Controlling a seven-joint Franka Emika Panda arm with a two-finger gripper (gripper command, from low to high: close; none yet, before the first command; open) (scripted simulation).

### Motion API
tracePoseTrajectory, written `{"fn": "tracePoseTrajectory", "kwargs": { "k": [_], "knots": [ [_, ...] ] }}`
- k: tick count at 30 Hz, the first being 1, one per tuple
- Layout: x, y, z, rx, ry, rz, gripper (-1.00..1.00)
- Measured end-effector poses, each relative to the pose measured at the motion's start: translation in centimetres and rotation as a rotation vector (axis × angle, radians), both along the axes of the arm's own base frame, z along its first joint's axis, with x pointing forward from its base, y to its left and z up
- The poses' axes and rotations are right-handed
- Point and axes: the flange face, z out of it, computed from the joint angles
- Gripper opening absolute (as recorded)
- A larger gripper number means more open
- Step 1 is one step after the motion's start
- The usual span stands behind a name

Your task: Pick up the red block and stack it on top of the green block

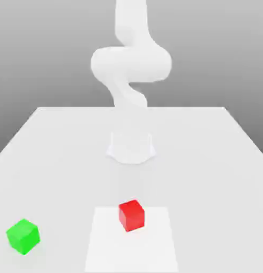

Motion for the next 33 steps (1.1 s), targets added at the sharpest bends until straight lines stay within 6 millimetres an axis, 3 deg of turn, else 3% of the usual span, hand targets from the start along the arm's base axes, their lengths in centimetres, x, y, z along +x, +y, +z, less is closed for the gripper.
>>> {"fn": "tracePoseTrajectory", "kwargs": {
  "k": [4, 9, 13, 17, 18, 24, 25, 31, 33],
  "knots": [
    [4.0, -0.3, -9.9, -0.022, 0.149, 0.076, 0.00],
    [5.6, 0.1, -22.4, -0.060, 0.331, 0.175, 0.00],
    [4.2, 0.6, -32.5, -0.100, 0.484, 0.261, 0.00],
    [-0.1, 0.6, -42.7, -0.155, 0.659, 0.360, 0.00],
    [-0.7, 0.6, -44.3, -0.162, 0.682, 0.374, 0.00],
    [-1.4, 0.5, -50.3, -0.170, 0.704, 0.389, 0.00],
    [-1.5, 0.5, -51.2, -0.169, 0.705, 0.388, -1.00],
    [-1.6, 0.5, -51.7, -0.169, 0.706, 0.388, -1.00],
    [-1.4, 0.5, -50.8, -0.170, 0.705, 0.389, -1.00]
  ]
}}
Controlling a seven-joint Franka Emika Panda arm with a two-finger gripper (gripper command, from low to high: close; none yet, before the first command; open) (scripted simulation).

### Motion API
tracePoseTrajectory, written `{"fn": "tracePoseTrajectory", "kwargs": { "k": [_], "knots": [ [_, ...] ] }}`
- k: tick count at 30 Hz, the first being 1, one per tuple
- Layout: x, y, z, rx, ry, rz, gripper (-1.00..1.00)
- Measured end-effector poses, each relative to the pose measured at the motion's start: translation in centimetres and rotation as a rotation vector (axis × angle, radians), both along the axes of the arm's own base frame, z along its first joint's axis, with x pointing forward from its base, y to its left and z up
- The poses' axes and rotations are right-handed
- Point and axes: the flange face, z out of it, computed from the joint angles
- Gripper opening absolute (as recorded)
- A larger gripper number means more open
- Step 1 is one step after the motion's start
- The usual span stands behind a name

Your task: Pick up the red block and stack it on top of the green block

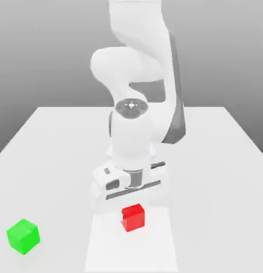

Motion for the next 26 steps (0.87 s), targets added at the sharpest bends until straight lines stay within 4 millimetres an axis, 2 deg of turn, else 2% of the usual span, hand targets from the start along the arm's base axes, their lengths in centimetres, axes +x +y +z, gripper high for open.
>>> {"fn": "tracePoseTrajectory", "kwargs": {
  "k": [6, 7, 9, 11, 13, 17, 19, 22, 23, 26],
  "knots": [
    [-0.1, 0.0, 4.9, 0.001, 0.001, -0.002, -1.00],
    [0.5, -0.6, 5.4, 0.000, 0.002, -0.020, -1.00],
    [2.1, -4.5, 6.2, -0.001, 0.005, -0.122, -1.00],
    [3.5, -9.2, 6.8, -0.001, 0.007, -0.239, -1.00],
    [4.3, -14.3, 7.5, -0.001, 0.007, -0.355, -1.00],
    [5.1, -23.3, 9.0, 0.002, 0.003, -0.540, -1.00],
    [5.2, -25.1, 7.9, 0.002, 0.001, -0.573, -1.00],
    [5.3, -25.6, 4.3, 0.002, 0.000, -0.583, -1.00],
    [5.2, -25.7, 3.4, 0.002, 0.001, -0.585, 1.00],
    [5.2, -25.7, 3.4, 0.002, 0.001, -0.585, 1.00]
  ]
}}
